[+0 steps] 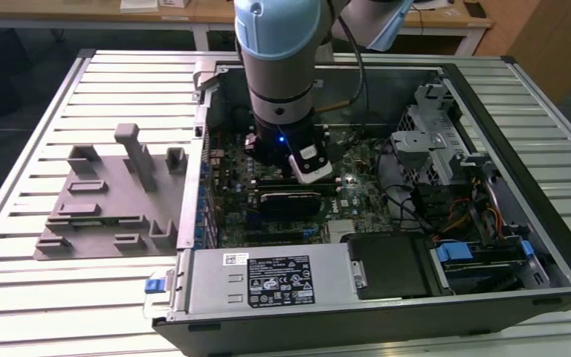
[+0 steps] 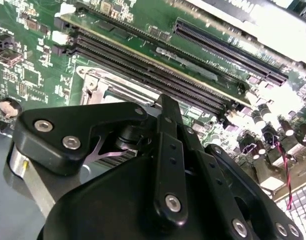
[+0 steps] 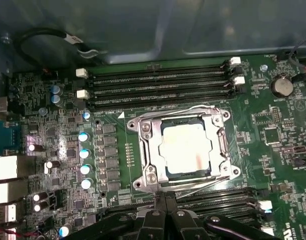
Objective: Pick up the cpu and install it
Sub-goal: 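Install the second cpu locking lever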
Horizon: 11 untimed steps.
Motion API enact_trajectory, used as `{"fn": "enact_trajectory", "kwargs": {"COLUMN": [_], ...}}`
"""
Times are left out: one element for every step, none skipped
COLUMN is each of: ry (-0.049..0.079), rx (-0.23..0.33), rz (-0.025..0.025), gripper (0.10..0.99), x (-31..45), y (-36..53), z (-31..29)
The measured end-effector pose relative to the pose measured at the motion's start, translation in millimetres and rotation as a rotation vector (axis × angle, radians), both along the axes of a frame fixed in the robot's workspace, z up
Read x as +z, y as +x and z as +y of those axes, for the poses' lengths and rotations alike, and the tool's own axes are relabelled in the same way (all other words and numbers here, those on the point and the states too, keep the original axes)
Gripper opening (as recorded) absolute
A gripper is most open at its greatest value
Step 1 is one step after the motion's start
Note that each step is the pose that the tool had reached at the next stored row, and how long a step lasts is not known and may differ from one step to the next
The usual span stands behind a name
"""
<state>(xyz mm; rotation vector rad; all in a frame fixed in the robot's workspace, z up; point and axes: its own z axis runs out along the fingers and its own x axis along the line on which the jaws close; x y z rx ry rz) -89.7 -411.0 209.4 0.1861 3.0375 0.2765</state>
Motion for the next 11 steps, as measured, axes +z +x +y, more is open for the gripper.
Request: {"fn": "enact_trajectory", "kwargs": {"ry": [0.002,0.004,0.008,0.012,0.016,0.021,0.028,0.035,0.043,0.052,0.059], "rx": [0.000,0.000,0.000,0.000,0.000,0.000,0.000,0.000,0.000,0.000,0.000], "rz": [0.0001,0.0001,0.0002,0.0002,0.0001,0.0001,0.0001,0.0001,0.0001,0.0002,0.0002], "gripper": [0.106,0.106,0.106,0.106,0.106,0.106,0.106,0.106,0.106,0.106,0.106], "x": [-1.3,-2.3,-3.5,-4.6,-5.5,-6.2,-6.9,-7.3,-7.8,-8.2,-8.6], "y": [-0.2,-0.4,-0.6,-0.8,-1.1,-1.5,-2.1,-2.8,-3.8,-5.0,-6.8], "z": [-1.2,-2.2,-3.2,-4.1,-4.6,-5.1,-5.5,-5.9,-6.1,-6.3,-6.5]}}
